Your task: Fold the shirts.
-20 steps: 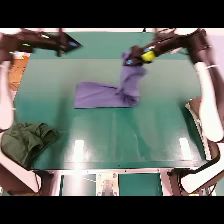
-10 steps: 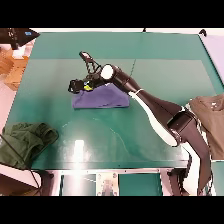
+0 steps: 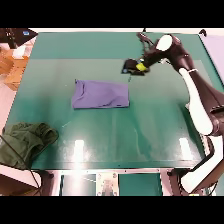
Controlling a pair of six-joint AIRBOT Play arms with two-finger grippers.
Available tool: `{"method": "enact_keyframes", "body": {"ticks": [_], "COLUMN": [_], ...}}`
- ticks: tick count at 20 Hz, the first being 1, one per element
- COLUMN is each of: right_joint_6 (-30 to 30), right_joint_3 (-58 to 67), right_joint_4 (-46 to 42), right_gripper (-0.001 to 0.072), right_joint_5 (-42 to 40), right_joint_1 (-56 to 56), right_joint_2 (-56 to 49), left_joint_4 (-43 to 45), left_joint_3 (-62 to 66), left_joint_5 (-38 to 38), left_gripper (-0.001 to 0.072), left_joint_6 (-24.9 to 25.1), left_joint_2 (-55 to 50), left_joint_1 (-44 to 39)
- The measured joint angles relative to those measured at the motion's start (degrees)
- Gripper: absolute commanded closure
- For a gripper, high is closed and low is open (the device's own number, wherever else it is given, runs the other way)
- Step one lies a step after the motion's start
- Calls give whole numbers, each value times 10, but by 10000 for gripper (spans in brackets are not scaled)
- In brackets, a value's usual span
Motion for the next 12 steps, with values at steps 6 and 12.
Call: {"method": "enact_keyframes", "body": {"ticks": [6,12], "right_joint_6": [-55,-134], "right_joint_3": [-205,-247], "right_joint_4": [134,283], "right_gripper": [88,658], "right_joint_5": [-66,-120], "right_joint_1": [-42,3], "right_joint_2": [-7,-48], "left_joint_4": [0,0], "left_joint_3": [0,0], "left_joint_5": [3,7], "left_gripper": [684,684], "left_joint_6": [-1,-2], "left_joint_2": [0,0], "left_joint_1": [0,0]}}
